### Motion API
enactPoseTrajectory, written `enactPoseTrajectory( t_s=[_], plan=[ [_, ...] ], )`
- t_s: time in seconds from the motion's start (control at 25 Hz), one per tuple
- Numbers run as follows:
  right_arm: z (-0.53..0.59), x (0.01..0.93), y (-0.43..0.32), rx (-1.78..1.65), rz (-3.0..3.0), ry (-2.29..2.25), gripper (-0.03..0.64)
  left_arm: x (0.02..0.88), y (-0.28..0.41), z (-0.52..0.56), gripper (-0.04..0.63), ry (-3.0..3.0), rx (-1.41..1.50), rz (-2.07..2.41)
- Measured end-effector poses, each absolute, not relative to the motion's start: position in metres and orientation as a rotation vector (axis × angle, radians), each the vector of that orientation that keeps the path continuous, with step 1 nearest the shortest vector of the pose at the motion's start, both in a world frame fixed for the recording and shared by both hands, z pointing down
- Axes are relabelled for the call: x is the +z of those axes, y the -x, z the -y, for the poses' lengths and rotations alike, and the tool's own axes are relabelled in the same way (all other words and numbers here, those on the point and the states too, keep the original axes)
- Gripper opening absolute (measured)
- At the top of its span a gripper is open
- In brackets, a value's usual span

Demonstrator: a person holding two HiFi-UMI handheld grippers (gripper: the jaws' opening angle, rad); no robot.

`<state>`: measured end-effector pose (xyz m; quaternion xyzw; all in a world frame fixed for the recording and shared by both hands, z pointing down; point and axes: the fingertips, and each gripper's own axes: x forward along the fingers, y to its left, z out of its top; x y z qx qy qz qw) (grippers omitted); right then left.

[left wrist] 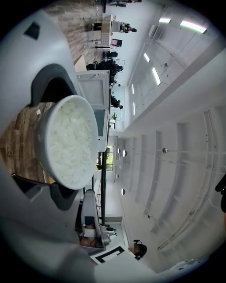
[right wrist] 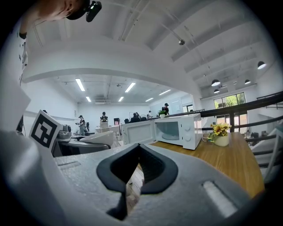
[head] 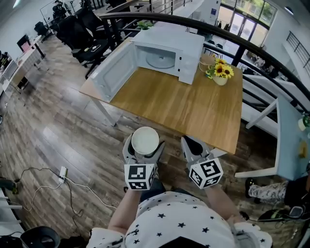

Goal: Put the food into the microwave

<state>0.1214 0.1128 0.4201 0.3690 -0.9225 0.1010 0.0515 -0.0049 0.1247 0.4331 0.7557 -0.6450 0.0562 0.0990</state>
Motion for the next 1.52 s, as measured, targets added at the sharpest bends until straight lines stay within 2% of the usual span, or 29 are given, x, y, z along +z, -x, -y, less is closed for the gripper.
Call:
enactPoseTrajectory(
  t_s=[0.84, 1.52],
  plan=[
    [0.063, 0.398, -0.029, 0.274, 2.784, -1.193, 0.005, 0.421, 0.086, 0.055, 0.492, -2.306, 0.187, 1.817],
    [0.147, 0.408, 0.014, 0.269, 2.75, -1.285, 0.005, 0.434, 0.116, 0.144, 0.492, -2.398, 0.217, 1.701]
  ],
)
